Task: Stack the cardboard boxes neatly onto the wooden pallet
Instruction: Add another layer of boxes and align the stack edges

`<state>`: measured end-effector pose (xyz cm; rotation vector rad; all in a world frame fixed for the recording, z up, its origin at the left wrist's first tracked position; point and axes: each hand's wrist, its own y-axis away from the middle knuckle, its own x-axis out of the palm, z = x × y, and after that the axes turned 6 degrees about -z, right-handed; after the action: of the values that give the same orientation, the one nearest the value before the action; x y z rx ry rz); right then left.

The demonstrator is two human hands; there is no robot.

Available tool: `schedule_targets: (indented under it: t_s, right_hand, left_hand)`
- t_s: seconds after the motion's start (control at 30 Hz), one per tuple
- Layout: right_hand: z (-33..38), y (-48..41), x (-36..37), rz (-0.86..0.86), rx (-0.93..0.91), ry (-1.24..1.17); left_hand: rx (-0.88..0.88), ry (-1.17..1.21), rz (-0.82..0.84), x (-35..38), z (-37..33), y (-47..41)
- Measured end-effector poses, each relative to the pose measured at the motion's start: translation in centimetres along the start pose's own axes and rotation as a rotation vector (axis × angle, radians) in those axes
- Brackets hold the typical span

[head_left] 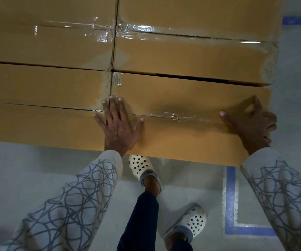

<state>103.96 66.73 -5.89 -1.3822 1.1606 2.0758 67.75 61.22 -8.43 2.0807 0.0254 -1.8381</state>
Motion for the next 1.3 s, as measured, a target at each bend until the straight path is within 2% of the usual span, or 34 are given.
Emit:
schedule_targets:
  t_s: [0.33,1.3]
  right_hand:
    - [0.6,0.2,-0.2,0.025,0.007,0.008]
    - [0.6,-0.4,0.3,0.073,0.008,0.031]
  left_hand:
    - [0.011,-0.013,0.053,0.8,0.9,0.1]
    - [0.016,-0.016,0.037,1.5,1.1,0.0]
